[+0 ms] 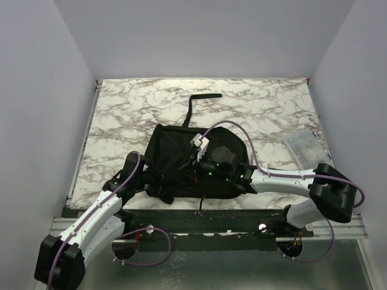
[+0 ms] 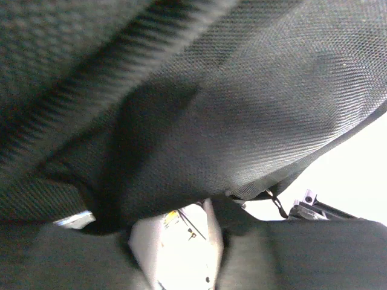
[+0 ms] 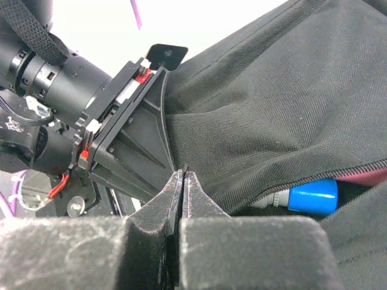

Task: Pack the student bag
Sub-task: Zip the student bag at the center of the board.

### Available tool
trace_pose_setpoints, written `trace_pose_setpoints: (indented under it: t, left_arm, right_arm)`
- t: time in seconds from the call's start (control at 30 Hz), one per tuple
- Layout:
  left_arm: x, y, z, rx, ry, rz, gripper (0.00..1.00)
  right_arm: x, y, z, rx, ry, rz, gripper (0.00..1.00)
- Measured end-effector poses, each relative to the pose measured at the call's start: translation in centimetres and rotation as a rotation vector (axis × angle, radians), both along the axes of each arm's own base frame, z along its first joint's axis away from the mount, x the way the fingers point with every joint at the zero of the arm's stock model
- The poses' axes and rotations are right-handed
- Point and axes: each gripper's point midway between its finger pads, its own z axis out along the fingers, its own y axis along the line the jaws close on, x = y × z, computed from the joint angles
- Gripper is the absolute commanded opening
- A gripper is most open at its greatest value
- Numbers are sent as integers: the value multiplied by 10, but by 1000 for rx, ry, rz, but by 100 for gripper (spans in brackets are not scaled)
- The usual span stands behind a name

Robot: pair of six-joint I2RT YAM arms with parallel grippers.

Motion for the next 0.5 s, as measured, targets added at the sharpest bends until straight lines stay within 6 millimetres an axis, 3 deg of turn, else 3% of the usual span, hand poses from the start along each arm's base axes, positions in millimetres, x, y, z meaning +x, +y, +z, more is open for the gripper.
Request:
trace_pose_setpoints:
  t: [0.2, 0.5]
  left_arm:
    - [4, 3, -4, 12, -43, 16, 1]
    - [7, 8, -2, 21, -139, 20, 0]
  right_arm:
    - [8, -11, 12, 37, 21, -96, 0]
    - [27, -13, 13, 36, 52, -204, 0]
